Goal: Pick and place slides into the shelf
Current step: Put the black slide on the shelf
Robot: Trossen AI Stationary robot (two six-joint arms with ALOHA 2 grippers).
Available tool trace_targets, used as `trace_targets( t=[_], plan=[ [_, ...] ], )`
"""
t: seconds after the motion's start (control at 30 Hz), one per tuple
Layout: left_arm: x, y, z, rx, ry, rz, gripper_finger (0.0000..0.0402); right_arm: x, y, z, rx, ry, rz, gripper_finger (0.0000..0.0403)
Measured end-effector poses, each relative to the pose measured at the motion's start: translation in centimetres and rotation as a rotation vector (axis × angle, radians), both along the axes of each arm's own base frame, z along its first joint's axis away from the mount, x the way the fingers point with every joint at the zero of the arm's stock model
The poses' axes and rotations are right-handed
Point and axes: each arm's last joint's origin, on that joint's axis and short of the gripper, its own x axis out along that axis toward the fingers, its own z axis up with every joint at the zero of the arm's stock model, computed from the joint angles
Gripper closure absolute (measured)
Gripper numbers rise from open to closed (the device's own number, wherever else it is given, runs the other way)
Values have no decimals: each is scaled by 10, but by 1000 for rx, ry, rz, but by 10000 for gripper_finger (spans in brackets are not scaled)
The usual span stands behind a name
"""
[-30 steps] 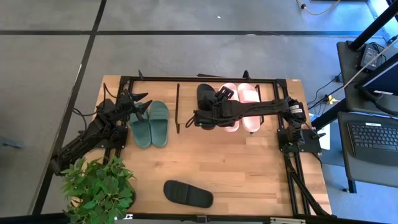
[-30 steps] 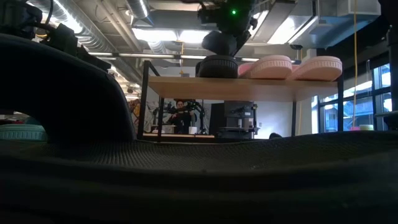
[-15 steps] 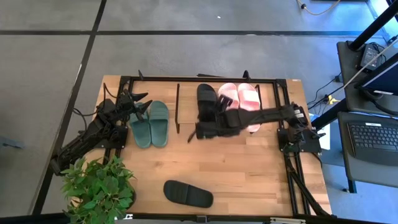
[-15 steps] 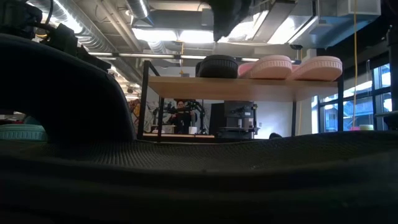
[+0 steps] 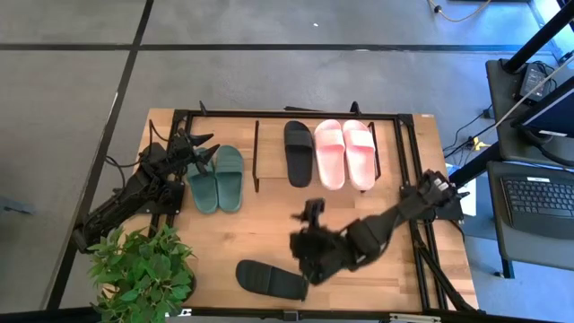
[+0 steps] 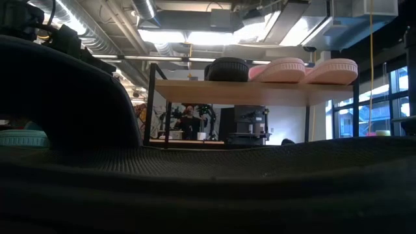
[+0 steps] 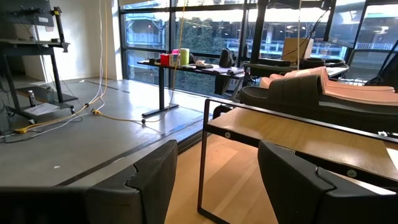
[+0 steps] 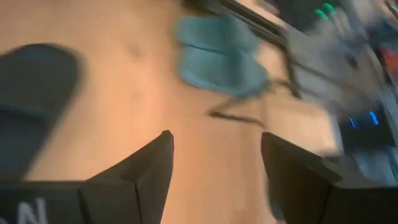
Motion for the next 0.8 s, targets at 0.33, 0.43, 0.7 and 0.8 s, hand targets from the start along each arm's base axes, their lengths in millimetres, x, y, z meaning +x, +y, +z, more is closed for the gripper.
trace_targets(
  t=[0.33,0.43,0.7,0.8],
  plan=[
    [0,0,0,-3,-2,0,185,29,55,-54,-37,129,499,163],
    [0,0,0,-11,-8,-1,185,39,55,-76,-63,180,494,163],
    [0,0,0,-19,-13,-1,185,57,50,-104,-16,202,481,163],
    [0,0,0,-18,-13,-1,185,64,49,-116,-4,214,507,163]
  ],
)
